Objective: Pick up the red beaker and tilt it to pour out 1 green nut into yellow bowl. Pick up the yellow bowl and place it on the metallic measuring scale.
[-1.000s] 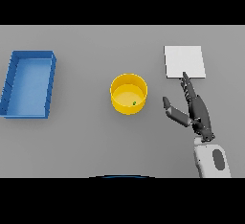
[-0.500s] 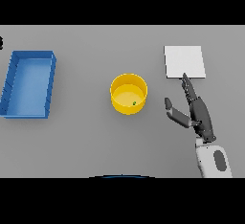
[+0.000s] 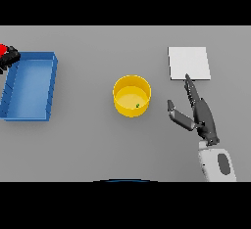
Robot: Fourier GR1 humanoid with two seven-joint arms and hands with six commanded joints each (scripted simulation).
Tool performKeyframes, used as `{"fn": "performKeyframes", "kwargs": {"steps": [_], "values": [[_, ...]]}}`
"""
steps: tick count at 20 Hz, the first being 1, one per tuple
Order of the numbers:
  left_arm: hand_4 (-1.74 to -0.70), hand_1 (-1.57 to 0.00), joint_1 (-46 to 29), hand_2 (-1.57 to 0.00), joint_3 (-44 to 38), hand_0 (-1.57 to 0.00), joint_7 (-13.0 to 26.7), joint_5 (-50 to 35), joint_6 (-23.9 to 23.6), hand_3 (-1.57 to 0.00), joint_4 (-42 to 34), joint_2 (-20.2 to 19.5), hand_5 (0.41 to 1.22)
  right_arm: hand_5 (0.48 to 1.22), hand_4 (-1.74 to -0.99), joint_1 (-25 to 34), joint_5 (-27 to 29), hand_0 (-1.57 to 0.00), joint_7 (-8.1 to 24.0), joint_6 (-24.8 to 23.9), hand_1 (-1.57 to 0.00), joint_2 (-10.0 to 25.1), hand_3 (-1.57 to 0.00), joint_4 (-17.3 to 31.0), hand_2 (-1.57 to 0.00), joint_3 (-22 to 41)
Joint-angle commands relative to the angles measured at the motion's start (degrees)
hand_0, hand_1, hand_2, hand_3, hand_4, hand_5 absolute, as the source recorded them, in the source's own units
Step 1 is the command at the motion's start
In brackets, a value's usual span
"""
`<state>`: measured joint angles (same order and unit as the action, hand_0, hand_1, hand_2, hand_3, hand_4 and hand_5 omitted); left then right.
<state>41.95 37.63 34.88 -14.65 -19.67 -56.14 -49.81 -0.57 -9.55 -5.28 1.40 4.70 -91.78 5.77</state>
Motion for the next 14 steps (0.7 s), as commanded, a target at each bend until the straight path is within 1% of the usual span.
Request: {"fn": "performKeyframes", "kwargs": {"steps": [1,2,3,4,5,6,7,8,9,11,14], "values": [[-1.13,-1.52,-1.54,-1.41,-0.6,-1.57,-1.55,-1.47,1.05,-0.85,-2.14,-0.94,0.779,0.731,-1.325,0.11,-0.11,0.0,-0.18,-0.12,0.0,0.11,0.0,0.46,0.0,-0.14],[-1.05,-1.29,-2.25,-1.16,-1.26,-1.44,-1.7,-3.31,2.22,-0.71,-4.12,-1.3,0.757,0.731,-1.32,0.61,-0.35,0.0,-0.09,-0.29,0.0,0.45,0.0,0.65,0.0,-0.34],[-0.97,-1.04,-2.83,-0.93,-1.78,-1.23,-2.04,-4.82,3.62,-0.58,-5.73,-1.95,0.735,0.729,-1.32,0.56,-0.04,0.0,-0.25,-0.24,0.0,0.33,0.0,0.58,0.0,-0.42],[-0.92,-0.83,-3.47,-0.75,-1.96,-0.98,-2.72,-5.63,4.56,-0.46,-7.64,-2.79,0.716,0.727,-1.321,0.19,0.27,0.0,-0.42,-0.03,0.0,0.77,0.0,0.19,0.0,-0.7],[-0.88,-0.66,-3.38,-0.6,-2.03,-0.79,-2.81,-6.29,5.79,-0.37,-7.96,-2.98,0.701,0.726,-1.32,0.57,-0.07,0.0,0.31,-0.4,0.0,0.51,0.0,0.35,0.0,-0.55],[-0.85,-0.53,-2.94,-0.48,-1.77,-0.63,-2.56,-6.32,7.29,-0.3,-7.7,-3.28,0.688,0.725,-1.321,0.16,0.22,0.0,-0.03,-0.02,0.0,0.32,0.0,0.47,0.0,-0.39],[-0.83,-0.42,-2.58,-0.38,-1.33,-0.5,-2.26,-5.89,8.19,-0.24,-7.61,-3.57,0.678,0.725,-1.318,-0.49,-0.16,0.0,-0.39,-0.03,0.0,0.12,0.0,0.25,0.0,0.05],[-0.81,-0.34,-1.91,-0.31,-0.46,-0.4,-0.83,-5.13,9.47,-0.19,-7.57,-4.03,0.667,0.724,-1.316,-0.52,-0.2,0.0,-0.94,0.01,0.0,0.35,0.0,0.23,0.0,-0.05],[-0.79,-0.27,-2.13,-0.24,0.13,-0.32,-0.39,-4.85,9.85,-0.15,-8.09,-4.1,0.659,0.724,-1.315,-0.18,-0.13,0.0,-0.54,-0.12,0.0,0.43,0.0,0.27,0.0,-0.24],[-0.78,-0.17,-1.99,-0.16,0.87,-0.21,0.06,-4.76,10.94,-0.1,-7.33,-3.95,0.655,0.717,-1.308,0.11,-0.83,0.0,-0.01,-0.56,0.0,0.55,0.0,-0.37,0.0,0.02],[-0.75,-0.09,-2.31,-0.08,2.05,-0.1,-0.8,-2.82,9.91,-0.05,-6.77,-3.8,0.655,0.717,-1.3,0.11,-1.26,0.0,0.43,-0.77,0.0,0.91,0.0,-0.41,0.0,-0.05]]}}
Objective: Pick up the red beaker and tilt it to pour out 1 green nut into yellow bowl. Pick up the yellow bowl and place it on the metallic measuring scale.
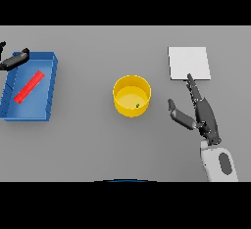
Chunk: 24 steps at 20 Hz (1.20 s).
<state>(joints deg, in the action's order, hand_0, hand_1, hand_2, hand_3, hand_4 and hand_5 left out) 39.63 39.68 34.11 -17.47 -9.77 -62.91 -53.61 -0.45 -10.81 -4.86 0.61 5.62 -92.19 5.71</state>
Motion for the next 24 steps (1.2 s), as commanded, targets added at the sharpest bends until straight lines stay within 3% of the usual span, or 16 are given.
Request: {"fn": "performKeyframes", "kwargs": {"steps": [1,3,6,8,10,13,17,21,24], "values": [[-0.74,-0.07,0.12,-0.06,0.07,-0.08,-1.02,0.7,-0.85,-0.04,0.53,0.33,0.656,0.714,-1.29,0.26,0.7,0.0,0.48,0.32,0.0,-0.61,0.0,0.15,0.0,0.08],[-0.73,-0.04,-0.22,-0.04,-0.85,-0.05,-2.33,0.21,-2.23,-0.02,0.86,0.68,0.661,0.704,-1.277,-0.18,-0.09,0.0,0.92,0.26,0.0,-0.38,0.0,0.33,0.0,0.43],[-0.72,-0.02,-0.45,-0.02,-1.14,-0.03,-3.09,0.15,-4.01,-0.01,0.22,1.3,0.675,0.662,-1.222,3.03,-6.65,0.0,5.76,-1.41,0.0,1.66,0.0,-0.83,0.0,2.69],[-0.72,-0.01,-0.54,-0.01,-1.57,-0.02,-4.01,-0.11,-4.86,-0.01,0.16,1.64,0.685,0.672,-1.167,5.79,-6.03,-0.01,2.96,2.51,0.0,3.56,0.0,-0.23,0.0,4.02],[-0.73,-0.01,-0.8,-0.01,-1.77,-0.01,-4.71,-0.5,-5.12,0.0,-0.22,1.8,0.7,0.683,-1.202,9.02,-6.29,-0.01,1.26,6.74,0.0,6.31,0.0,1.26,0.0,5.41],[-0.74,0.0,-0.27,0.0,-1.65,0.0,-4.32,-0.39,-4.84,0.0,-0.33,1.52,0.709,0.656,-1.26,15.85,-12.54,0.0,3.14,9.98,0.0,10.15,0.0,4.1,0.0,9.45],[-0.75,0.0,-1.02,0.0,-2.03,0.0,-5.45,-0.99,-4.77,0.0,-0.48,1.37,0.711,0.62,-1.23,21.17,-21.09,0.0,1.86,13.06,0.0,13.67,0.0,5.94,0.0,16.26],[-0.75,0.0,-1.53,0.0,-2.59,0.0,-6.14,-1.67,-4.75,0.0,-0.69,1.08,0.714,0.62,-1.234,26.74,-24.75,0.0,-0.93,17.46,0.0,15.6,0.0,8.59,0.0,20.84],[-0.76,0.0,-1.41,0.0,-2.75,0.0,-6.39,-1.84,-4.38,0.0,-0.11,1.14,0.717,0.636,-1.218,29.58,-26.82,0.0,-1.06,20.74,0.0,16.55,0.0,9.95,0.0,23.65]]}}
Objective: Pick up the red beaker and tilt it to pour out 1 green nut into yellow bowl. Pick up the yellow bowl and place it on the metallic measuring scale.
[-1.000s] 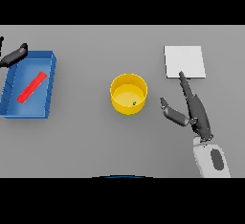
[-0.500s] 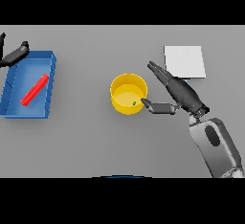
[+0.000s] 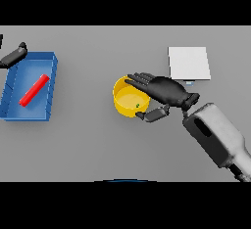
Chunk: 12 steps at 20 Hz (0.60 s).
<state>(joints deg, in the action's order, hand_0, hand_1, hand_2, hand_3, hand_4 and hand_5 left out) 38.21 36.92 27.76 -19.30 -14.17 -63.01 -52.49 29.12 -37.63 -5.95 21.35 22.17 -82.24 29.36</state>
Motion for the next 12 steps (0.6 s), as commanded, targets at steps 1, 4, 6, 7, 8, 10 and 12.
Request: {"fn": "performKeyframes", "kwargs": {"steps": [1,4,6,7,8,10,12], "values": [[-0.76,0.0,-0.58,0.0,-0.1,0.0,-0.52,-0.32,-0.5,0.0,-0.45,0.33,0.72,0.638,-1.212,0.81,-0.46,0.0,0.14,0.82,0.0,-0.02,0.0,0.58,0.0,0.7],[-0.78,0.0,-0.67,0.0,-0.76,0.0,-2.23,-0.91,-0.52,0.0,0.13,0.8,0.721,0.648,-1.214,2.76,-1.35,0.0,-0.99,2.4,0.0,-0.23,0.0,2.84,0.0,2.46],[-0.78,0.0,-0.17,0.0,-0.71,0.0,-2.03,-0.77,-0.52,0.0,0.13,0.9,0.725,0.651,-1.22,3.98,-2.32,0.0,-2.6,2.11,0.0,-0.63,0.0,4.97,0.0,3.67],[-0.79,0.0,-0.53,0.0,-0.67,0.0,-2.14,-0.83,-0.44,0.0,0.09,0.8,0.728,0.653,-1.224,3.9,-2.72,0.0,-3.83,1.94,0.0,-0.21,0.0,5.96,0.0,4.08],[-0.79,0.0,-0.6,0.0,-0.83,0.0,-2.46,-0.87,-0.58,0.0,0.0,0.7,0.729,0.656,-1.228,4.33,-2.96,0.0,-3.71,2.06,0.0,-0.66,0.0,6.92,0.0,4.46],[-0.8,0.0,-0.46,0.0,-0.71,0.0,-2.28,-1.04,-0.85,0.0,-0.03,1.51,0.727,0.664,-1.242,5.52,-3.57,0.0,-3.92,2.74,0.0,-0.91,0.0,8.14,0.0,5.32],[-0.8,0.0,-1.02,0.0,-1.09,0.0,-3.0,-1.15,-0.17,0.0,0.29,0.31,0.725,0.673,-1.256,6.12,-4.34,0.0,-4.34,3.24,0.0,-0.99,0.0,8.99,0.0,6.38]]}}
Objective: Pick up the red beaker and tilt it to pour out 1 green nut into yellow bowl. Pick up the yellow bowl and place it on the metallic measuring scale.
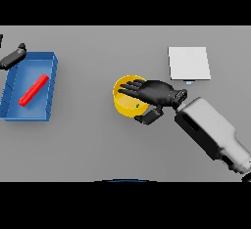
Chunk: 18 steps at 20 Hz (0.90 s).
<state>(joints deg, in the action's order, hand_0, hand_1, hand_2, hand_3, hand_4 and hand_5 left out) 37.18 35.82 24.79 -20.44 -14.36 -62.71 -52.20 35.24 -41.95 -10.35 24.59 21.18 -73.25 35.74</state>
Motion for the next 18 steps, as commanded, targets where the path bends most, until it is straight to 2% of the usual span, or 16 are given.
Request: {"fn": "performKeyframes", "kwargs": {"steps": [1,3,7,11,14,16,18], "values": [[-0.8,0.0,0.43,0.0,0.1,0.0,0.57,0.04,0.03,0.0,-0.36,0.06,0.724,0.676,-1.26,0.11,-0.14,0.0,-0.33,0.36,0.0,0.02,0.0,1.3,0.0,0.32],[-0.8,0.0,0.31,0.0,0.18,0.0,0.7,-0.14,-0.14,0.0,-0.54,0.43,0.723,0.687,-1.273,1.3,-0.38,0.0,0.42,0.86,0.0,-1.01,0.0,3.63,0.0,0.72],[-0.79,0.0,0.94,0.0,0.25,0.0,1.19,0.07,0.06,0.0,0.28,0.74,0.727,0.702,-1.281,1.34,-0.73,0.0,-1.05,1.11,0.0,-1.34,0.0,4.92,0.0,1.77],[-0.79,0.0,-0.17,0.0,0.74,0.0,1.69,0.28,-1.02,0.0,-2.18,0.08,0.729,0.721,-1.289,1.02,-0.98,0.0,-2.86,0.01,0.0,-1.73,-0.04,6.2,-0.02,2.18],[-0.79,0.0,0.57,0.0,0.75,0.0,3.11,0.49,-1.76,0.0,-2.81,0.01,0.732,0.8,-1.333,1.42,-0.53,0.0,-1.77,-0.17,-0.01,-2.68,-0.12,7.28,-0.08,1.6],[-0.8,0.0,0.66,0.0,0.3,0.0,2.37,-0.03,-1.06,0.0,-2.2,-0.06,0.73,0.875,-1.396,1.42,-0.74,-0.17,-1.13,0.12,-0.14,-3.42,-0.24,7.56,-0.2,2.09],[-0.79,0.0,0.25,0.0,0.59,0.0,1.98,0.09,-1.18,0.0,-2.7,0.1,0.729,0.999,-1.479,2.32,-1.21,-0.47,-1.87,0.26,-0.38,-3.02,-0.42,8.35,-0.38,2.28]]}}
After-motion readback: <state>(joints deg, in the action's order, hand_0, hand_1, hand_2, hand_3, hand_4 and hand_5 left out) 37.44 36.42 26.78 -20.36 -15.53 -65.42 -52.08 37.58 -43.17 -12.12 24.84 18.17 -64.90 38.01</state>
